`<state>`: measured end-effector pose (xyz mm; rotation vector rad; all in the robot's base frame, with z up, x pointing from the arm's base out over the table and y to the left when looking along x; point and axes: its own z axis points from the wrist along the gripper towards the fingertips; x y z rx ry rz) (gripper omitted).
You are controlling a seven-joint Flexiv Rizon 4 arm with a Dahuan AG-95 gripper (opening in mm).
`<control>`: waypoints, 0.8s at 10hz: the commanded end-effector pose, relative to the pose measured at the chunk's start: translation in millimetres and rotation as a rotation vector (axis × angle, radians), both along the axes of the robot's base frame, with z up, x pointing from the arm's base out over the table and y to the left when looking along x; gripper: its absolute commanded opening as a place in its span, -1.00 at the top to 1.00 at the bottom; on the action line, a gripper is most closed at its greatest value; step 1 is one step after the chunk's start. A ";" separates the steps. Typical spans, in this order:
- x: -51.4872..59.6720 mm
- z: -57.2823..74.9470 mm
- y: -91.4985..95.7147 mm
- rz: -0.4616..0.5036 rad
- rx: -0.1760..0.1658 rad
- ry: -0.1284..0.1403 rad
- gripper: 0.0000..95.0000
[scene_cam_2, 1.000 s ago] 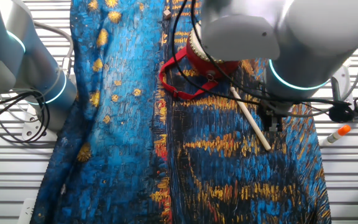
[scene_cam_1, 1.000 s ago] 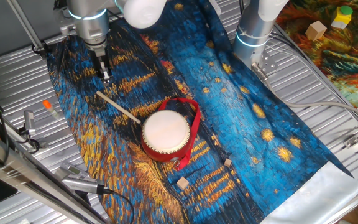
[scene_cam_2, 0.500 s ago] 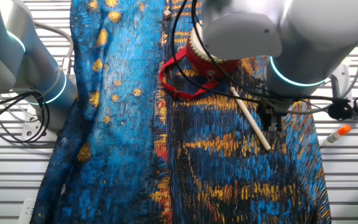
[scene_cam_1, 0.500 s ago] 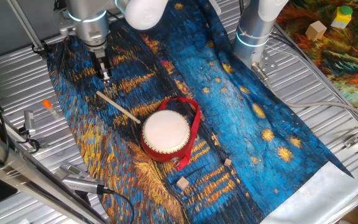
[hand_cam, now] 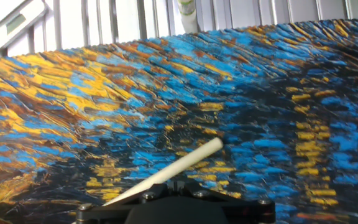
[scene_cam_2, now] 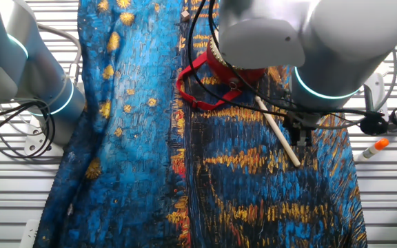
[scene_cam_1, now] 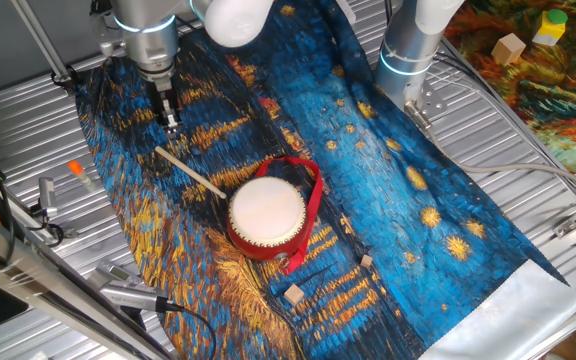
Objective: Play the drum
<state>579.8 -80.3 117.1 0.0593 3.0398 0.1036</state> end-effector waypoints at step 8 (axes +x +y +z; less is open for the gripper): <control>32.5 -52.1 -18.8 0.093 -0.031 0.117 1.00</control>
